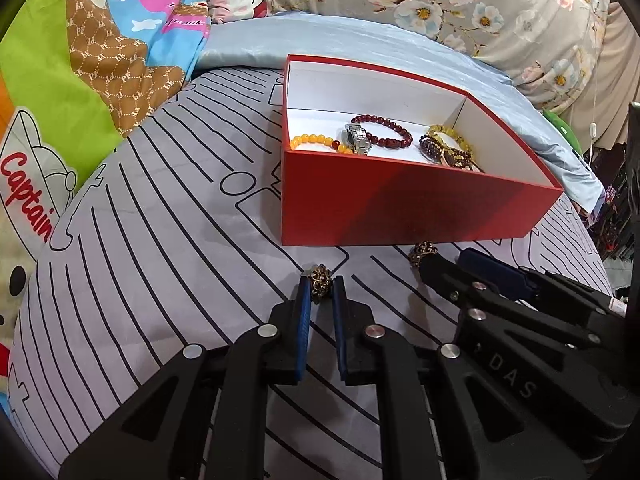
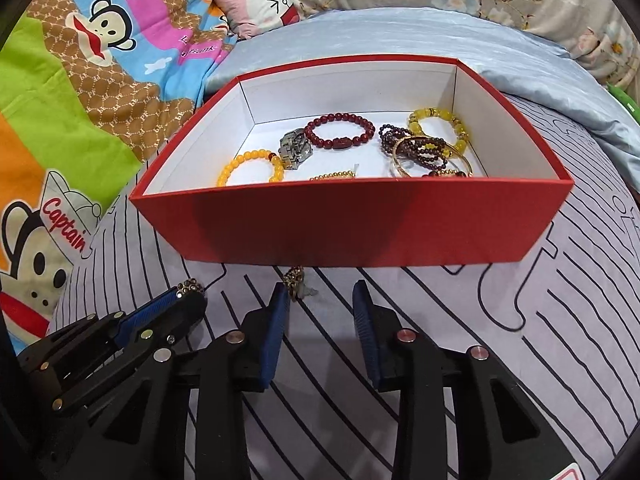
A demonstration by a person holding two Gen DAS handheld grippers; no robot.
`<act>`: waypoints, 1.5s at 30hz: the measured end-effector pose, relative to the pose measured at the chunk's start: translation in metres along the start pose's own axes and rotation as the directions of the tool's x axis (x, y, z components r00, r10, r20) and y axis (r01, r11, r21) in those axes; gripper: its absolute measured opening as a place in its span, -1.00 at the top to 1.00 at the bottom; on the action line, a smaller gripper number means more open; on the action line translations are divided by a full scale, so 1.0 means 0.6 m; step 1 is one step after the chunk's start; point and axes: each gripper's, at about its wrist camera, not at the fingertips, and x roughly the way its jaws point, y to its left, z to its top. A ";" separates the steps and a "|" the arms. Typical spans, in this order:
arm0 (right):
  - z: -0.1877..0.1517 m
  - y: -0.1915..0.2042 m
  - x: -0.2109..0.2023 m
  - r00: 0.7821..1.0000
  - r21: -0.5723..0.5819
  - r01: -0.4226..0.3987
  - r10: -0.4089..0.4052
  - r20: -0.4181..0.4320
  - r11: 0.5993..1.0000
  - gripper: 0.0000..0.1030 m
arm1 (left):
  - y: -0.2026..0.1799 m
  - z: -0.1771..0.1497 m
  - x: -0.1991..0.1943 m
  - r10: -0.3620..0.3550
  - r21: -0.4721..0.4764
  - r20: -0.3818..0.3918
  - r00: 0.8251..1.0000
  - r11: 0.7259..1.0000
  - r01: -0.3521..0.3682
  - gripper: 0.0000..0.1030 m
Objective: Organize jewelry
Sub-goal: 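Grasp one gold ring with the left tool while the right tool grasps the other ring, then carry both held rings over the red box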
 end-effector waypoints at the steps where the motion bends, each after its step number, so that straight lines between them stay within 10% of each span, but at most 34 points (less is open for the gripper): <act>1: 0.001 0.001 0.001 1.000 -0.002 -0.001 0.001 0.000 1.000 0.38 | 0.001 0.001 0.000 -0.003 -0.002 0.000 1.000 1.000 0.003 0.79; 45: -0.021 -0.047 -0.104 0.996 0.051 -0.008 0.004 0.086 0.999 0.72 | -0.040 0.013 -0.067 -0.060 0.004 0.036 0.998 0.998 0.060 0.80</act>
